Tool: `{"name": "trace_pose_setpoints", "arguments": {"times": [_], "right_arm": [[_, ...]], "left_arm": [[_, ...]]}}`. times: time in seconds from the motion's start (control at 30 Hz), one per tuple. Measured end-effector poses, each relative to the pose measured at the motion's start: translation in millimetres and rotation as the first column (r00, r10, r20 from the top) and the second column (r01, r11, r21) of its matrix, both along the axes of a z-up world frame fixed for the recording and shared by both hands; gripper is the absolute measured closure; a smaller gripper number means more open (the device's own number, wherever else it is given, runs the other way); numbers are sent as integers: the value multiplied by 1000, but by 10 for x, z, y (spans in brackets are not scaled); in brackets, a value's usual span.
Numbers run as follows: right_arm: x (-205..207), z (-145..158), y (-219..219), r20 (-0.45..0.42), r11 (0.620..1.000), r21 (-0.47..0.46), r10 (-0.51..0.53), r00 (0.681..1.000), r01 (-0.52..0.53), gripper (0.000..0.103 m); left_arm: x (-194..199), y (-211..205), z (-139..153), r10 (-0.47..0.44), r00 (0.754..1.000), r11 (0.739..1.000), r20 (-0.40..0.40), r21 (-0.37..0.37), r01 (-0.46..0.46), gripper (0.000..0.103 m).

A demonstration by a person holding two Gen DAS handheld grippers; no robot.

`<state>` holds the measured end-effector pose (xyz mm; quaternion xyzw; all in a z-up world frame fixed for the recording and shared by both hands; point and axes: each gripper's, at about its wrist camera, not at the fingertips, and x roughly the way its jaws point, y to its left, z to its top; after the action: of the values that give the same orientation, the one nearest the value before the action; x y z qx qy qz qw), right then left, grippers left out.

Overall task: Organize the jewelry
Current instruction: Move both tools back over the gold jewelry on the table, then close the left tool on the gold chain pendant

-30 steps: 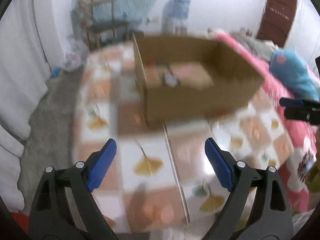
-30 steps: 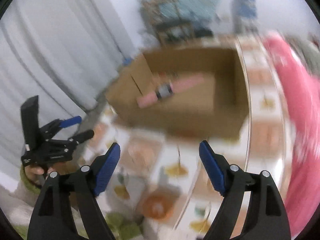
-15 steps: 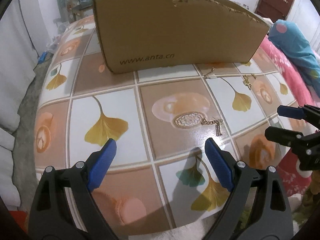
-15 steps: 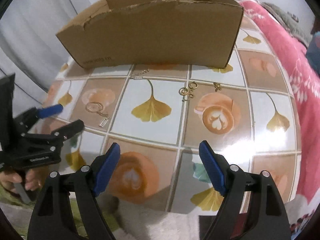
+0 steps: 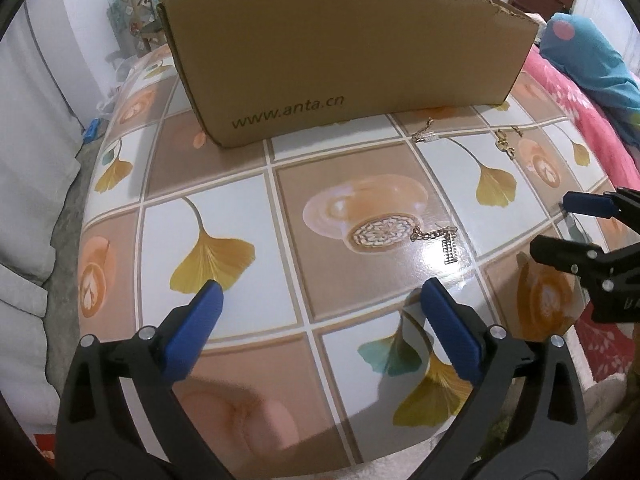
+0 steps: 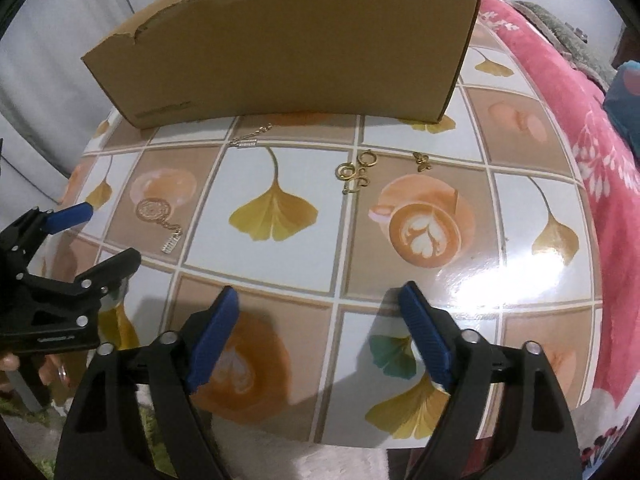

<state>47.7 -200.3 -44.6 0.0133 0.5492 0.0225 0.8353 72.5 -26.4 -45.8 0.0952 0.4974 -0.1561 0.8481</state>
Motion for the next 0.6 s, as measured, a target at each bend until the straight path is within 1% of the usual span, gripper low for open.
{"name": "trace_pose_setpoints", "arguments": {"times": [0.07, 0.1, 0.13, 0.33, 0.47, 0.6], "right_arm": [[-4, -13, -1, 0, 1000, -1, -4, 1000, 4, 11], [-2, -23, 2, -3, 1000, -2, -6, 1000, 6, 7], [-3, -29, 5, -2, 1000, -7, -9, 1000, 9, 6], [5, -38, 10, 2, 999, -39, -23, 1000, 23, 6], [7, -40, -5, 11, 998, -39, -39, 999, 39, 6], [18, -46, 29, 32, 999, -45, -19, 999, 20, 6]], "left_arm": [[3, -5, -1, 1, 1000, 1000, -8, 4, -1, 7], [12, -16, -4, 0, 1000, 1000, -11, 5, 0, 7], [13, -16, -3, -1, 1000, 1000, -13, 6, 1, 7], [20, -20, -6, 0, 1000, 1000, -19, 8, 0, 7], [8, -27, -8, 3, 1000, 1000, -18, 8, -3, 7], [11, -14, -16, -2, 1000, 1000, -12, 5, 2, 7]]}}
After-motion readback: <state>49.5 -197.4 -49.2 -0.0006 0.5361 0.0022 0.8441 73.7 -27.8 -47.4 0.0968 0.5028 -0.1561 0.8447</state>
